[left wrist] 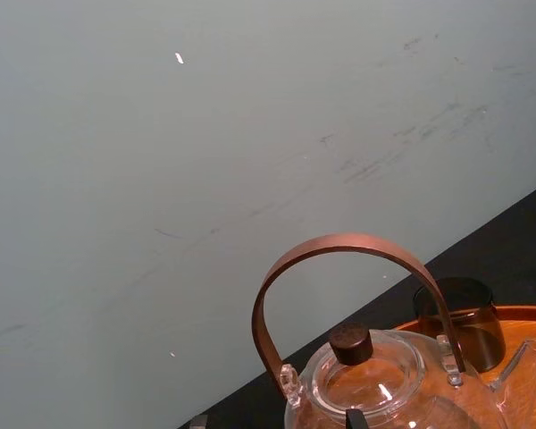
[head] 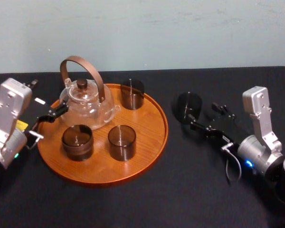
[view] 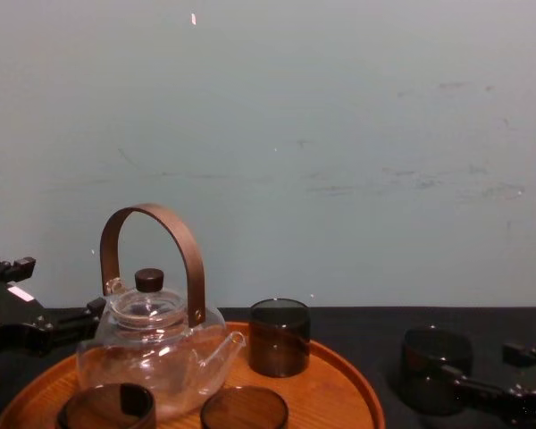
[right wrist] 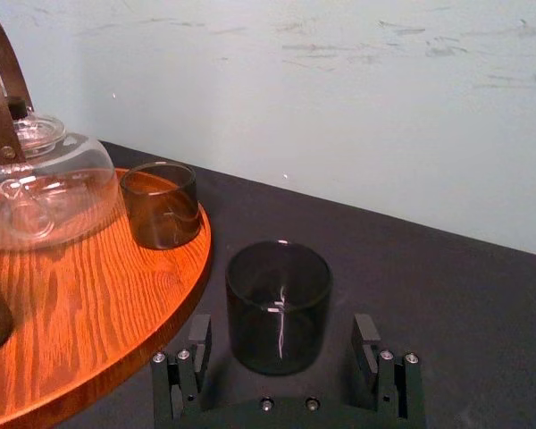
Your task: Pick up the glass from the table and place it on the tray.
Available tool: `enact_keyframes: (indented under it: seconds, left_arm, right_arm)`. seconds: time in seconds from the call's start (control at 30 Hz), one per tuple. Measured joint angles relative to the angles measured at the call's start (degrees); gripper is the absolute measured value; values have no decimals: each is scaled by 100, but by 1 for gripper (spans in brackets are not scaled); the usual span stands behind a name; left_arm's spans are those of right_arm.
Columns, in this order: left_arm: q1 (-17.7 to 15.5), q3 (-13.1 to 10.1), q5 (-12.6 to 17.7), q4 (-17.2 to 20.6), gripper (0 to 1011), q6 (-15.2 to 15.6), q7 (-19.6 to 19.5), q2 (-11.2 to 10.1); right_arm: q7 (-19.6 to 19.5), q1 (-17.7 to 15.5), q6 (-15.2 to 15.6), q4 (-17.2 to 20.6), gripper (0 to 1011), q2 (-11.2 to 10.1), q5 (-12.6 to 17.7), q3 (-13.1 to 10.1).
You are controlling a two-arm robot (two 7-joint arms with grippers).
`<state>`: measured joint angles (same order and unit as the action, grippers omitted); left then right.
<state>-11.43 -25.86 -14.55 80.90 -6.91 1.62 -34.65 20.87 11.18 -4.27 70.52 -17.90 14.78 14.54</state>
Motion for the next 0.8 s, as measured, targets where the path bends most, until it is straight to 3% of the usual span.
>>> enact_keyframes:
  seconds: [0.8]
  left_arm:
    - [0, 0, 0, 0, 1001, 0, 0, 0]
  right_arm:
    - [200, 756, -150, -896, 1002, 288, -69, 178]
